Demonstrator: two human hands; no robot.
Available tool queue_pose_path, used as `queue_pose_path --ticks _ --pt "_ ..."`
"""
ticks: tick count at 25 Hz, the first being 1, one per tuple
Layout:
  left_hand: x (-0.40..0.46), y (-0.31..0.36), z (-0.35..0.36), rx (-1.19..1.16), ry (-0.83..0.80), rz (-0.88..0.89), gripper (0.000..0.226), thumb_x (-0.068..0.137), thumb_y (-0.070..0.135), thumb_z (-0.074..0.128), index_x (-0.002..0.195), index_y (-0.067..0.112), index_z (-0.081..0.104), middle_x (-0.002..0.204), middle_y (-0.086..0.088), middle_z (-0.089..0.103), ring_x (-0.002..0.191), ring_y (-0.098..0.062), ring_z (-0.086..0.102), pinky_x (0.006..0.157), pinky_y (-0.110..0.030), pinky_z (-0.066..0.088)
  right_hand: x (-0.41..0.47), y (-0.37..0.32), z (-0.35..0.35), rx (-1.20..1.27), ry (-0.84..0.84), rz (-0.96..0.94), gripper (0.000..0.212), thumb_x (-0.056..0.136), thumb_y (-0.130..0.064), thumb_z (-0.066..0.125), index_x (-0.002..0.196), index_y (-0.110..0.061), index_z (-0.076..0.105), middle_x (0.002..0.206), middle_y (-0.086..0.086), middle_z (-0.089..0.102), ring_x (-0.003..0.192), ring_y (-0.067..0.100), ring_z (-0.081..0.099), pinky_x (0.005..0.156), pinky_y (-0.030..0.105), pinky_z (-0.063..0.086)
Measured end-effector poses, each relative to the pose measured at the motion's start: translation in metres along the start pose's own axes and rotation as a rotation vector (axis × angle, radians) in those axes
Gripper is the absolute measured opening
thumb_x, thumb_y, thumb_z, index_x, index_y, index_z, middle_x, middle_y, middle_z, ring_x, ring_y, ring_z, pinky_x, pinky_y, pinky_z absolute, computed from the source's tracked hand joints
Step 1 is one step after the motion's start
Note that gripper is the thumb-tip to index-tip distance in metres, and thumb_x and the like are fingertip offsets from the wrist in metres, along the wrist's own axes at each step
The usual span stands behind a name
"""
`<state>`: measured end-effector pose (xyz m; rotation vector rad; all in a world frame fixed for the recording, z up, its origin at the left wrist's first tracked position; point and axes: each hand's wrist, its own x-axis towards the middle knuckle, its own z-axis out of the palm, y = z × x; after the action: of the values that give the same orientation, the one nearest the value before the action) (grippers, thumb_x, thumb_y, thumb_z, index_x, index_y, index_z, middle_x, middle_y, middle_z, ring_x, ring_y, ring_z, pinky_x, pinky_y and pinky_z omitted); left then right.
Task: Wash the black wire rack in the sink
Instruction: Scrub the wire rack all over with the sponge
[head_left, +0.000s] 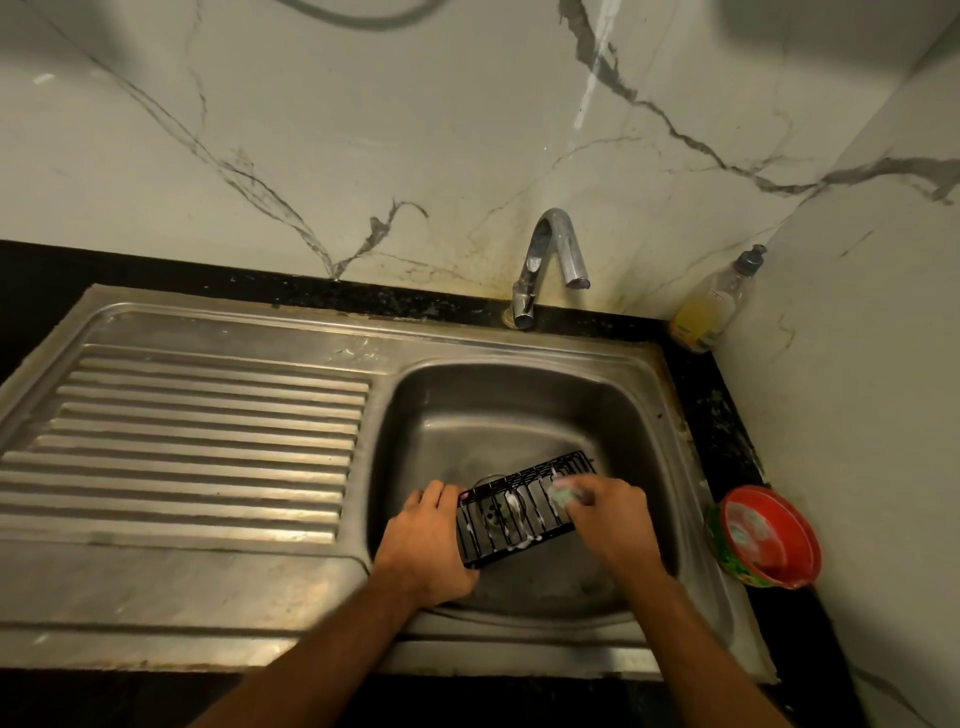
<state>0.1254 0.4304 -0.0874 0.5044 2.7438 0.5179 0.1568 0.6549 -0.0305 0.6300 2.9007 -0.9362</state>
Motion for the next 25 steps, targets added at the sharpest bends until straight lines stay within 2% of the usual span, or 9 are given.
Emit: queue_pose_path --ticks 3,5,7,8,10,15,19,21,25 --pt "0.000 0.001 -0.002 0.005 0.001 0.013 0.089 0.061 0.059 0.069 0.139 0.030 0.037 0.126 0.010 0.045 0.118 -0.017 0.048 0.096 -0.039 0.052 0.009 0.006 -0.012 0.028 0.126 0.044 0.028 0.093 -0.016 0.064 0.118 -0.027 0.071 0.090 -0.005 0.073 0.059 -0.002 0.059 0.051 0.006 0.045" --pt "-0.002 0.001 -0.001 0.002 0.013 0.013 0.089 0.062 0.060 0.069 0.139 0.031 0.036 0.127 0.010 0.046 0.118 -0.016 0.049 0.096 -0.038 0.052 0.016 0.003 -0.011 -0.067 0.142 -0.005 0.022 0.093 -0.015 0.064 0.111 -0.023 0.074 0.104 0.000 0.070 0.072 0.003 0.061 0.064 0.009 0.049" --pt "-0.003 -0.001 -0.001 -0.022 0.053 -0.003 0.090 0.062 0.061 0.069 0.140 0.031 0.037 0.127 0.010 0.047 0.119 -0.016 0.051 0.096 -0.037 0.052 0.013 -0.007 -0.005 -0.176 0.107 -0.140 0.015 0.095 -0.016 0.062 0.101 -0.016 0.075 0.104 0.007 0.066 0.082 0.012 0.061 0.079 0.027 0.056" --pt "-0.003 -0.002 -0.002 -0.037 0.071 -0.015 0.090 0.062 0.061 0.068 0.141 0.032 0.037 0.128 0.010 0.047 0.120 -0.017 0.051 0.097 -0.037 0.051 0.008 -0.012 -0.001 -0.225 0.066 -0.220 0.016 0.096 -0.017 0.059 0.100 -0.014 0.074 0.100 0.009 0.065 0.081 0.014 0.061 0.078 0.032 0.058" --pt "-0.003 -0.002 -0.003 -0.050 0.080 -0.027 0.091 0.062 0.061 0.068 0.142 0.031 0.036 0.129 0.009 0.046 0.121 -0.017 0.050 0.099 -0.037 0.051 0.003 -0.015 -0.002 -0.281 -0.022 -0.321 0.019 0.098 -0.016 0.056 0.104 -0.016 0.074 0.097 0.008 0.066 0.077 0.014 0.062 0.075 0.032 0.059" --pt "-0.003 0.000 -0.002 -0.063 0.091 -0.018 0.092 0.062 0.059 0.069 0.143 0.030 0.036 0.129 0.009 0.047 0.121 -0.017 0.050 0.101 -0.038 0.050 0.034 -0.012 -0.013 -0.114 0.205 -0.122 0.025 0.094 -0.014 0.059 0.118 -0.018 0.065 0.109 0.005 0.068 0.094 0.018 0.066 0.088 0.039 0.057" --pt "-0.002 -0.001 -0.004 -0.102 0.094 -0.066 0.096 0.062 0.058 0.072 0.145 0.030 0.034 0.132 0.009 0.045 0.124 -0.017 0.048 0.105 -0.037 0.048 0.023 -0.012 -0.002 -0.161 0.146 -0.171 0.027 0.091 -0.002 0.057 0.106 -0.018 0.073 0.105 0.005 0.069 0.097 0.017 0.062 0.088 0.037 0.056" --pt "-0.001 -0.001 -0.004 -0.088 0.089 -0.055 0.095 0.063 0.058 0.072 0.145 0.031 0.032 0.132 0.010 0.044 0.124 -0.017 0.048 0.104 -0.037 0.048 0.013 -0.001 -0.002 -0.180 0.137 -0.166 0.028 0.092 -0.002 0.055 0.103 -0.021 0.074 0.107 0.000 0.068 0.101 0.012 0.058 0.089 0.032 0.055" --pt "-0.002 0.001 -0.002 -0.042 0.065 0.024 0.092 0.065 0.058 0.070 0.144 0.030 0.033 0.130 0.009 0.046 0.122 -0.017 0.049 0.101 -0.038 0.050 0.018 0.006 -0.020 0.029 0.224 0.015 0.021 0.092 -0.017 0.061 0.109 -0.025 0.070 0.098 -0.004 0.073 0.084 0.010 0.067 0.080 0.035 0.059"
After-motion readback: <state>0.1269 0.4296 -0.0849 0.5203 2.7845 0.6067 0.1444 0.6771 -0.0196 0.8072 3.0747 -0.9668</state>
